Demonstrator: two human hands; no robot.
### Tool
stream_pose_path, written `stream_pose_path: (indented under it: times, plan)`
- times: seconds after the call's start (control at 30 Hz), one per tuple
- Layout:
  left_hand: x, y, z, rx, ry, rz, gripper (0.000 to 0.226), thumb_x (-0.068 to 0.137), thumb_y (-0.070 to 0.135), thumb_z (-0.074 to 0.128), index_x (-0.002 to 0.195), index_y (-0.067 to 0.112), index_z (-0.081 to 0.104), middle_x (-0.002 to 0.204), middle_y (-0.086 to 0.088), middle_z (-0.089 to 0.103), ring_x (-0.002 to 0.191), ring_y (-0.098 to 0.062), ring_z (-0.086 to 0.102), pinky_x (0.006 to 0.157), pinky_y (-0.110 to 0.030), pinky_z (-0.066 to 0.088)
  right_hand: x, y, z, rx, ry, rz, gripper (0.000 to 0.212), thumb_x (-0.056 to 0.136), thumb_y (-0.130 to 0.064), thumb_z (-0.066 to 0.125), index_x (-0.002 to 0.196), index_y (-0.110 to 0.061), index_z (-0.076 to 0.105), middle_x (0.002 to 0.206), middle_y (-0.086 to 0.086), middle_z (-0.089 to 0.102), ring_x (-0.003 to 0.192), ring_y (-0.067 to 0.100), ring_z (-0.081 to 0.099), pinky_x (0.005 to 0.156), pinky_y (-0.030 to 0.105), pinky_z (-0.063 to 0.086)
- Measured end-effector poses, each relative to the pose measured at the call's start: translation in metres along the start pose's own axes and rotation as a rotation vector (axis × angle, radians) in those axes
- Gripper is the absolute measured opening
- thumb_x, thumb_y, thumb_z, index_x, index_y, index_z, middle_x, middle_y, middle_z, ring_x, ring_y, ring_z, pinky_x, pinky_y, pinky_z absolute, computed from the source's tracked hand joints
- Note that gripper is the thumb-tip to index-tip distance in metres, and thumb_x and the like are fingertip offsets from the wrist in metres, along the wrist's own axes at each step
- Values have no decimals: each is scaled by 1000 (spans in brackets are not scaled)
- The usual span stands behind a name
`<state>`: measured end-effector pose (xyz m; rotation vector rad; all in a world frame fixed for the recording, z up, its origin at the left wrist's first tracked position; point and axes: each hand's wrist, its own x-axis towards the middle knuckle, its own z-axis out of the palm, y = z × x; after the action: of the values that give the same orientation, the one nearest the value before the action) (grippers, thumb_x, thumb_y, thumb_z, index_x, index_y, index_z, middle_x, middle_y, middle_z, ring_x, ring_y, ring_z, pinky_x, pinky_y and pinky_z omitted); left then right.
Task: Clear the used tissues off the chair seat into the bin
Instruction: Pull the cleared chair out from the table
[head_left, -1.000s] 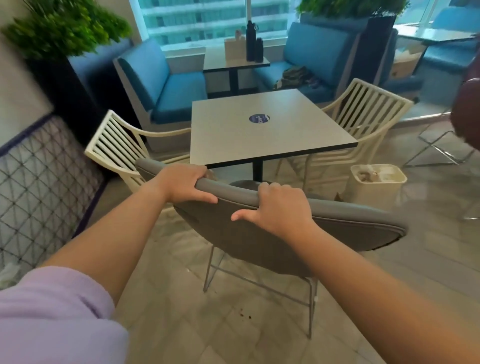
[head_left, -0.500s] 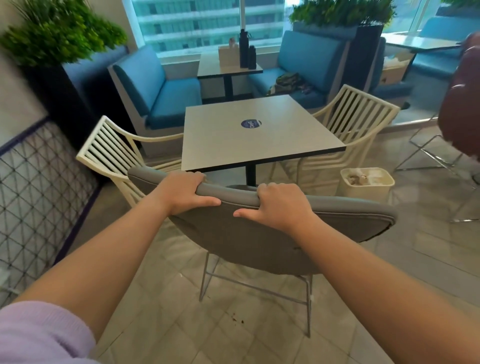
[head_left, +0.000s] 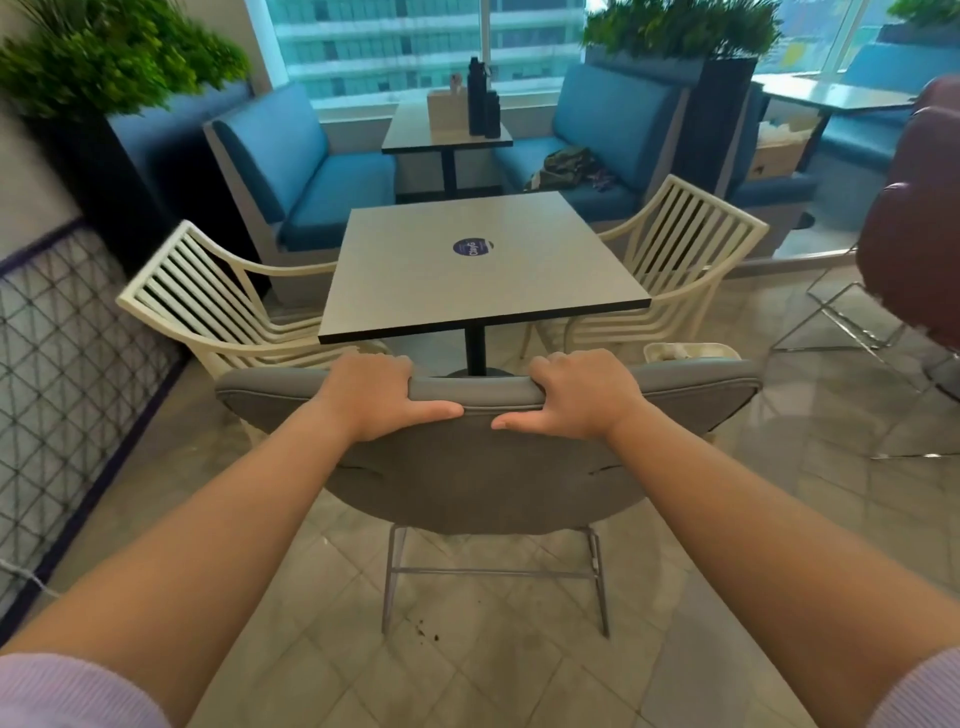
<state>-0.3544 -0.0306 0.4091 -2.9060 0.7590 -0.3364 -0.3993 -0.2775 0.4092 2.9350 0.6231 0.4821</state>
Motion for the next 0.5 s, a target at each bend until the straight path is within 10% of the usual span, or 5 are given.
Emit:
stream_pose_path:
  times: [0.23,0.5]
  plan:
    - [-8,14,4,-71,96,-64,76,59,93,18,73,24,48,72,6,56,63,-13,51,56,-30,32,-5,8,1,62,-12,-8,72,69,-86,32,81,-18,51,83,1,63,74,22,61,60,32,43]
    - [-19,-32,-18,-370,14,4,74,71,79,35,123,31,53,125,6,57,114,-14,50,94,-36,37,9,-77,9,85,112,328,88,73,-81,9,116,-21,56,115,6,59,107,29,54,90,52,38]
